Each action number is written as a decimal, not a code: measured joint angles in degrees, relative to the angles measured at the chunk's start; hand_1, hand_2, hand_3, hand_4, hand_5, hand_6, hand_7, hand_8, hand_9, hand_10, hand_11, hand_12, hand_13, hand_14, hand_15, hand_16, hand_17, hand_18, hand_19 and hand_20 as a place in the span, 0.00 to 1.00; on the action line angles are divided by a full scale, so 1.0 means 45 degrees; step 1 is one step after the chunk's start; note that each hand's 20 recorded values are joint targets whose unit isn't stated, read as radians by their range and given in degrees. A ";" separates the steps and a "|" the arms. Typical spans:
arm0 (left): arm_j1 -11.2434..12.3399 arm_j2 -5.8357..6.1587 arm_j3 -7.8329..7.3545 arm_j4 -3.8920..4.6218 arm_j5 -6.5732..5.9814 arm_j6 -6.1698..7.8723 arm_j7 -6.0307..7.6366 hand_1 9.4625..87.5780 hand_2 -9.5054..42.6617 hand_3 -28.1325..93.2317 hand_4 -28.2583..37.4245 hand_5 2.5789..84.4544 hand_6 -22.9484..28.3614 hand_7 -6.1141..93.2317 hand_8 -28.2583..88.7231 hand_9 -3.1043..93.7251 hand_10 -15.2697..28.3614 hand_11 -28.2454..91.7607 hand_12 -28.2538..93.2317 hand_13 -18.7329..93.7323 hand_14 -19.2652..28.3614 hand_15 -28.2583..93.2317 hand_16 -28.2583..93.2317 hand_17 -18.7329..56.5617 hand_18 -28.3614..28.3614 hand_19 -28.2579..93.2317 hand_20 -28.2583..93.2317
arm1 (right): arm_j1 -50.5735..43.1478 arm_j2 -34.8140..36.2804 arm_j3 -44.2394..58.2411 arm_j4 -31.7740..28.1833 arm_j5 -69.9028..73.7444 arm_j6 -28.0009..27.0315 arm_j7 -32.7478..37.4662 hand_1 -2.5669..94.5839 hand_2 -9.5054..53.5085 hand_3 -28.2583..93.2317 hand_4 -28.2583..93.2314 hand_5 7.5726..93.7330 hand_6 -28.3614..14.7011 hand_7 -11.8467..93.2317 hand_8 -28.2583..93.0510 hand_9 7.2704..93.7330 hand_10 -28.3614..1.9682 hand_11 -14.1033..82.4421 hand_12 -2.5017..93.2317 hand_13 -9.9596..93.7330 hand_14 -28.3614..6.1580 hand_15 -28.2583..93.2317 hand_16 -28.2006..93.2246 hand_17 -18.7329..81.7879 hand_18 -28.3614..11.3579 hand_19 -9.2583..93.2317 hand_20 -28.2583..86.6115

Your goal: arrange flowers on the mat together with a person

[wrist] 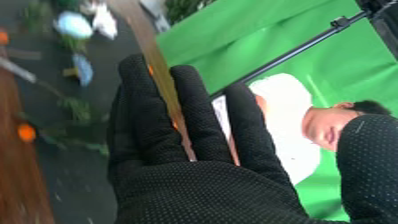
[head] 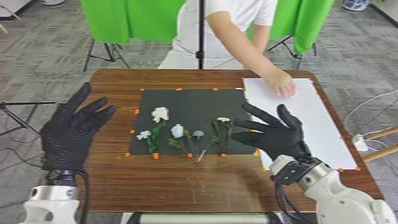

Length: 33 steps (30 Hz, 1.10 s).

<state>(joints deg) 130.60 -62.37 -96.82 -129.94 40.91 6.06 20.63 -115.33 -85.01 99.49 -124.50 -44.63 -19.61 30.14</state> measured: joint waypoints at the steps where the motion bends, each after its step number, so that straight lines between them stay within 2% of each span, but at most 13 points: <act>1: 0.0022 0.0012 0.0119 0.0000 -0.0027 0.0091 0.0084 0.10 0.38 0.85 0.00 0.40 0.56 0.14 0.16 0.39 0.79 0.39 0.31 0.41 0.96 0.59 0.15 0.16 0.97 0.74 0.20 | -0.0009 0.0031 -0.0062 0.0007 -0.0340 -0.0003 -0.0237 0.00 0.45 0.87 0.00 0.35 0.60 0.17 0.15 0.44 0.31 0.23 0.15 0.44 0.09 0.49 0.33 0.18 0.16 0.53 0.39; 4: 0.0111 0.0087 0.0552 0.0018 -0.0160 0.0474 0.0548 0.10 0.37 0.85 0.00 0.40 0.56 0.14 0.16 0.39 0.79 0.39 0.31 0.41 0.96 0.58 0.16 0.16 0.97 0.74 0.21 | -0.0058 0.0119 -0.0231 0.0051 -0.0840 0.0002 -0.0842 0.00 0.45 0.87 0.00 0.35 0.59 0.17 0.15 0.44 0.32 0.23 0.15 0.44 0.09 0.49 0.33 0.18 0.17 0.53 0.39; 7: 0.0182 0.0087 0.0630 0.0099 -0.0206 0.0559 0.0757 0.10 0.37 0.85 0.00 0.40 0.56 0.14 0.16 0.40 0.80 0.40 0.31 0.42 0.97 0.59 0.16 0.16 0.97 0.74 0.22 | -0.0102 0.0127 -0.0360 0.0070 -0.0697 0.0109 -0.0911 0.00 0.46 0.87 0.00 0.35 0.59 0.18 0.15 0.44 0.31 0.23 0.15 0.44 0.10 0.49 0.33 0.18 0.17 0.52 0.39; 13: 0.0197 0.0011 0.0420 0.0159 -0.0193 0.0554 0.0684 0.10 0.37 0.85 0.00 0.39 0.57 0.15 0.17 0.41 0.82 0.42 0.32 0.44 1.00 0.66 0.15 0.18 1.00 0.79 0.24 | -0.0193 0.0115 -0.0453 0.0071 -0.0379 0.0237 -0.0801 0.00 0.46 0.87 0.00 0.36 0.59 0.18 0.15 0.45 0.31 0.23 0.15 0.44 0.09 0.49 0.34 0.18 0.18 0.52 0.39; 19: 0.0289 -0.0055 0.0216 0.0149 -0.0179 0.0538 0.0513 0.10 0.37 0.85 0.00 0.39 0.56 0.15 0.17 0.41 0.82 0.42 0.32 0.43 1.00 0.66 0.14 0.18 0.99 0.78 0.23 | -0.0197 0.0098 -0.0441 0.0076 -0.0312 0.0236 -0.0705 0.00 0.47 0.87 0.00 0.37 0.58 0.18 0.15 0.46 0.30 0.24 0.15 0.45 0.09 0.49 0.34 0.18 0.18 0.52 0.39; 33: 0.0386 -0.0058 0.0229 0.0144 -0.0198 0.0540 0.0432 0.11 0.37 0.85 0.00 0.38 0.57 0.15 0.16 0.40 0.81 0.41 0.32 0.42 0.99 0.63 0.15 0.17 0.98 0.75 0.22 | -0.0316 0.0084 -0.0437 0.0069 -0.0171 0.0386 -0.0650 0.00 0.47 0.87 0.00 0.38 0.57 0.18 0.15 0.47 0.29 0.25 0.15 0.45 0.09 0.50 0.34 0.19 0.18 0.52 0.39</act>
<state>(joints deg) 132.34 -62.63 -95.79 -129.30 40.03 8.49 22.57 -116.75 -84.63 97.52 -124.19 -45.40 -17.88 27.22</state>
